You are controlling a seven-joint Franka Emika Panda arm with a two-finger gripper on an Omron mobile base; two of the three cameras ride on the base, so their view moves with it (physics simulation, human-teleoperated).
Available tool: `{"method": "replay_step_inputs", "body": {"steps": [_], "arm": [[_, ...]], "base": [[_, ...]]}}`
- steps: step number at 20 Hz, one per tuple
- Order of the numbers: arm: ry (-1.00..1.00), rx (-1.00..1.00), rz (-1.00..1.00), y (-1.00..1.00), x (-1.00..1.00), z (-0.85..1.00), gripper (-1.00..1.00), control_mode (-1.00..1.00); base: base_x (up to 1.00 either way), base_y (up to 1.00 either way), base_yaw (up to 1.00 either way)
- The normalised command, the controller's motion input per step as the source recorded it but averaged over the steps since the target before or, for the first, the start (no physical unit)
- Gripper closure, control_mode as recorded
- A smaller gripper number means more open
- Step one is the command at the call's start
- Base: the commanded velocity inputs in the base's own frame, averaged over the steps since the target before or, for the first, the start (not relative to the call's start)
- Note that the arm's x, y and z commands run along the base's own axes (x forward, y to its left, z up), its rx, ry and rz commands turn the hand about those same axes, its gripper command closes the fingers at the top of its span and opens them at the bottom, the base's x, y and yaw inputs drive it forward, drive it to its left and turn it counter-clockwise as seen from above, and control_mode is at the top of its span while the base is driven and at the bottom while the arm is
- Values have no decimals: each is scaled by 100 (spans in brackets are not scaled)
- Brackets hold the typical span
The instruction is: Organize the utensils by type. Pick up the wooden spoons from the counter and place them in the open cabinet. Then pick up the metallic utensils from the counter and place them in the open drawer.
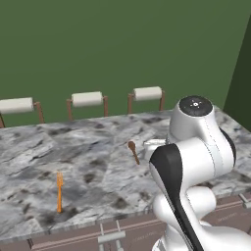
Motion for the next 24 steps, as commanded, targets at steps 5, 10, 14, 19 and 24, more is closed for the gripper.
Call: {"method": "replay_step_inputs", "body": {"steps": [5,10,14,19,24], "arm": [[14,8,0,-8,39,0,-100,-100],[26,16,11,-29,81,-3,-100,-100],[18,5,19,-28,83,-18,-100,-100],[9,-7,3,-5,91,-43,-100,-100],[1,-18,0,11,78,-57,-100,-100]], "base": [[14,0,0],[0,0,0],[0,0,0],[0,0,0],[0,0,0]]}}
